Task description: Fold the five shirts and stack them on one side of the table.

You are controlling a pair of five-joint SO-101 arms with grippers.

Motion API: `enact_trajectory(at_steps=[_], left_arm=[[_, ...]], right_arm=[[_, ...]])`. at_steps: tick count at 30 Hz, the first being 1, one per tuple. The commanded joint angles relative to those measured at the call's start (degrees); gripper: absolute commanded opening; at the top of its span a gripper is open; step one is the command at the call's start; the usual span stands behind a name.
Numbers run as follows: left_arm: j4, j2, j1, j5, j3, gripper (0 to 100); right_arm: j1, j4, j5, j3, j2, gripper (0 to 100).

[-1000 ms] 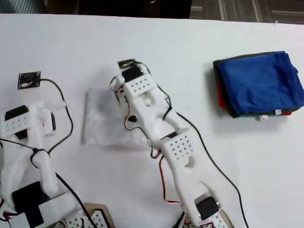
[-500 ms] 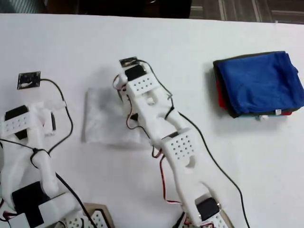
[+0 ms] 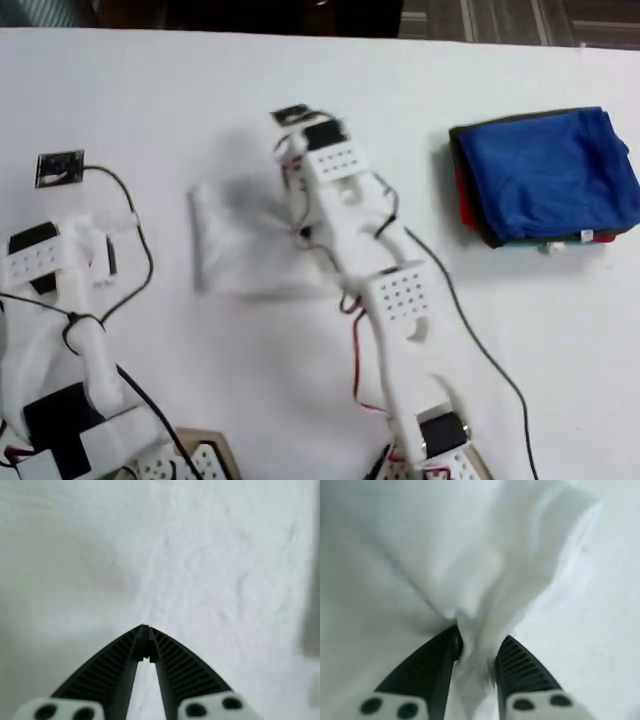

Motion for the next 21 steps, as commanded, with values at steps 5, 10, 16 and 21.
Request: enact_trajectory(at_steps=[5, 10, 16, 21], left_arm=[[-0.9, -2.1, -0.4, 0.1, -0.1, 3], [-1.7, -2.1, -0.4, 0.2, -0.1, 3], [-1.8, -2.1, -0.4, 0.2, -0.1, 3], [-1.8, -2.1, -0.4, 0.2, -0.1, 3]], right_arm=[[7.5, 0.8, 12.4, -1.6, -26.3, 1.9], [13.3, 0.7, 12.5, 2.4, -36.5, 1.9], [20.1, 0.7, 16.7, 4.0, -41.4, 1.9], [26.1, 0.7, 25.8, 3.9, -43.6, 1.9]])
